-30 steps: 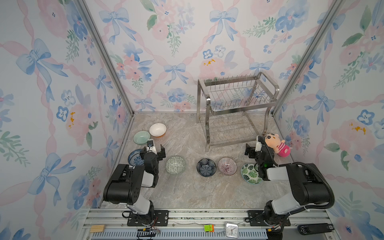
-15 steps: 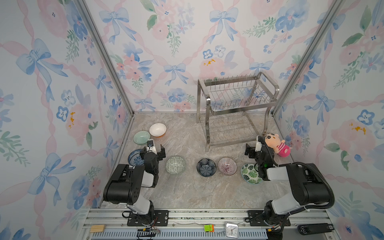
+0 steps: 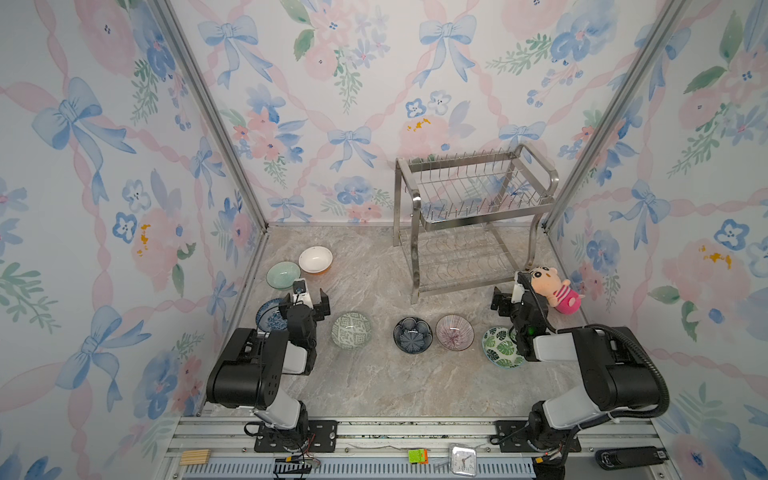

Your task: Load the bowls into the dish rack

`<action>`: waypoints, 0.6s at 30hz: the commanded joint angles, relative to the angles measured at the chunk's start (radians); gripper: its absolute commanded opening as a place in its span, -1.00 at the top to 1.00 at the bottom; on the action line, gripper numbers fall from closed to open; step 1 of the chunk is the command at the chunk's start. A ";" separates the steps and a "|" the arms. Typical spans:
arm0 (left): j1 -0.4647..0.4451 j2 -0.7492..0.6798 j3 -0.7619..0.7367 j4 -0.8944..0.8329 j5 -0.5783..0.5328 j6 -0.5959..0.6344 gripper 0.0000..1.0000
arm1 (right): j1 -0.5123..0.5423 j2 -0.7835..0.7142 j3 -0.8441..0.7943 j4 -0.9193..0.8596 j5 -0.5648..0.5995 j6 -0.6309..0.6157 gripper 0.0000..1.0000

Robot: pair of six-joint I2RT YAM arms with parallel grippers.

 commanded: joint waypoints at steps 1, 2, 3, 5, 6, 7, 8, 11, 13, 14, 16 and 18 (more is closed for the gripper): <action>-0.013 -0.039 0.009 -0.020 -0.051 -0.007 -0.96 | 0.014 -0.092 0.016 -0.062 0.094 0.011 -0.93; -0.027 -0.035 0.008 -0.010 -0.067 0.008 -0.96 | 0.014 -0.119 0.019 -0.094 0.108 0.018 -0.93; -0.042 -0.032 0.007 -0.004 -0.086 0.020 -0.96 | 0.015 -0.131 0.020 -0.107 0.120 0.027 -0.93; -0.045 -0.040 -0.012 0.025 -0.085 0.024 -0.96 | 0.016 -0.172 0.029 -0.171 0.154 0.048 -0.93; -0.049 -0.037 -0.012 0.029 -0.090 0.028 -0.96 | 0.016 -0.194 0.037 -0.204 0.168 0.060 -0.93; -0.053 -0.037 -0.015 0.035 -0.095 0.031 -0.96 | 0.017 -0.214 0.046 -0.238 0.172 0.067 -0.93; -0.057 -0.043 -0.027 0.057 -0.093 0.036 -0.96 | 0.021 -0.242 0.065 -0.302 0.184 0.079 -0.93; -0.055 -0.043 -0.002 0.031 -0.096 0.053 -0.96 | 0.025 -0.285 0.115 -0.415 0.194 0.134 -0.93; -0.087 -0.131 0.127 -0.273 -0.216 0.042 -0.96 | 0.024 -0.304 0.156 -0.498 0.210 0.207 -0.93; -0.073 -0.176 0.210 -0.433 -0.162 0.023 -0.96 | 0.022 -0.317 0.182 -0.556 0.199 0.245 -0.93; -0.069 -0.190 0.282 -0.507 -0.093 0.002 -0.96 | 0.022 -0.327 0.208 -0.606 0.170 0.242 -0.93; -0.081 -0.198 0.347 -0.629 -0.085 -0.036 -0.96 | 0.016 -0.325 0.216 -0.619 0.183 0.259 -0.93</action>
